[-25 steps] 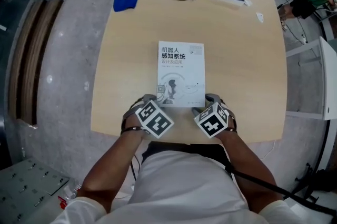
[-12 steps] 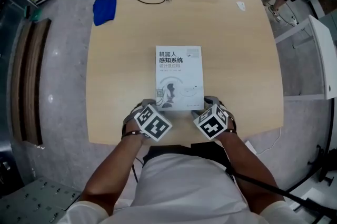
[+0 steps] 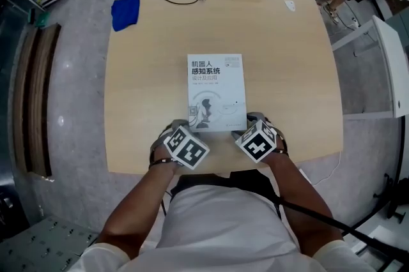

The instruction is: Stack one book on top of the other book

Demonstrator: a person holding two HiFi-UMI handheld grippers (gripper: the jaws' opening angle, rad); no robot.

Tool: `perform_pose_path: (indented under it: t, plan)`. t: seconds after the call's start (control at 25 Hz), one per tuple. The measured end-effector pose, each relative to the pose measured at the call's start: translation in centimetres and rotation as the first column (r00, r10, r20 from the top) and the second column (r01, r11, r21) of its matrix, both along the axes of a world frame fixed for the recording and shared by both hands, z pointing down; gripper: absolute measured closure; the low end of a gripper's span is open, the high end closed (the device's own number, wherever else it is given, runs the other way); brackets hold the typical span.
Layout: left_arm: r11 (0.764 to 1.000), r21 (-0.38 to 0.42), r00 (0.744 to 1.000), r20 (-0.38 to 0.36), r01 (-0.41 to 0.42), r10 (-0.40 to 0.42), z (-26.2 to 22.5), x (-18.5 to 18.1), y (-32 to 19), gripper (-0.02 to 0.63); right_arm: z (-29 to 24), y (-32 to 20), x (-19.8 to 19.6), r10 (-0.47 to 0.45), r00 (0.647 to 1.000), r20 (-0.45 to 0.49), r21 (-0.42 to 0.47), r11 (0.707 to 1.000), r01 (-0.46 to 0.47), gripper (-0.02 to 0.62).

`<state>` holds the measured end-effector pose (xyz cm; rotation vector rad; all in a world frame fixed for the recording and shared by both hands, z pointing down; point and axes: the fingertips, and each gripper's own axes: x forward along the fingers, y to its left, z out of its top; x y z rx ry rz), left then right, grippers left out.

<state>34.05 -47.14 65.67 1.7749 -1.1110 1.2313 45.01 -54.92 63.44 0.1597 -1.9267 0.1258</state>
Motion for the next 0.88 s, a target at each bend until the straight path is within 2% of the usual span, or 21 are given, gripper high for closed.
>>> perform_pose_path:
  t: [0.24,0.4,0.44,0.52,0.64,0.72,0.76,0.8,0.84,0.88]
  plan:
    - [1.0,0.016,0.997,-0.075,-0.014,0.015,0.1,0.1,0.0,0.407,0.4,-0.1,0.0,0.011,1.0,0.012,-0.013,1.0,-0.011,0.313]
    - [0.998,0.055,0.998,-0.062,-0.019,0.022,0.1,-0.1,-0.1,0.409,0.3,-0.7,0.9,0.03,0.999,0.023,-0.003,1.0,-0.03,0.314]
    - [0.998,0.063,0.999,-0.047,-0.019,0.022,0.0,-0.3,0.3,0.437,0.1,-0.9,1.9,0.048,0.999,0.019,0.002,0.999,-0.048,0.313]
    - [0.997,0.071,0.999,-0.033,0.007,-0.004,-0.4,-0.8,1.8,0.456,-0.7,-0.7,4.1,0.1,0.994,0.041,-0.007,0.995,-0.1,0.314]
    - [0.988,0.107,0.993,-0.062,0.112,-0.106,-2.5,-1.6,4.2,0.478,-3.7,0.6,6.4,0.188,0.969,0.16,-0.055,0.982,-0.181,0.314]
    - [0.964,0.176,0.978,-0.098,0.199,-0.184,-5.0,-1.9,5.1,0.522,-7.0,1.6,6.6,0.231,0.93,0.285,-0.108,0.972,-0.208,0.329]
    - [0.945,0.218,0.967,-0.13,0.245,-0.22,-6.7,-1.7,5.4,0.556,-9.0,2.1,6.5,0.25,0.9,0.357,-0.143,0.967,-0.212,0.36]
    - [0.921,0.257,0.951,-0.175,0.294,-0.254,-8.4,-1.3,5.6,0.599,-11.0,2.7,6.5,0.27,0.861,0.431,-0.178,0.961,-0.212,0.433]
    - [0.891,0.289,0.929,-0.23,0.35,-0.29,-10.1,-0.6,5.8,0.6,-13.0,3.3,6.6,0.286,0.818,0.499,-0.208,0.956,-0.207,0.546]
    - [0.857,0.312,0.9,-0.291,0.41,-0.325,-11.6,0.4,6.0,0.6,-14.8,4.0,6.9,0.294,0.778,0.555,-0.232,0.953,-0.195,0.594]
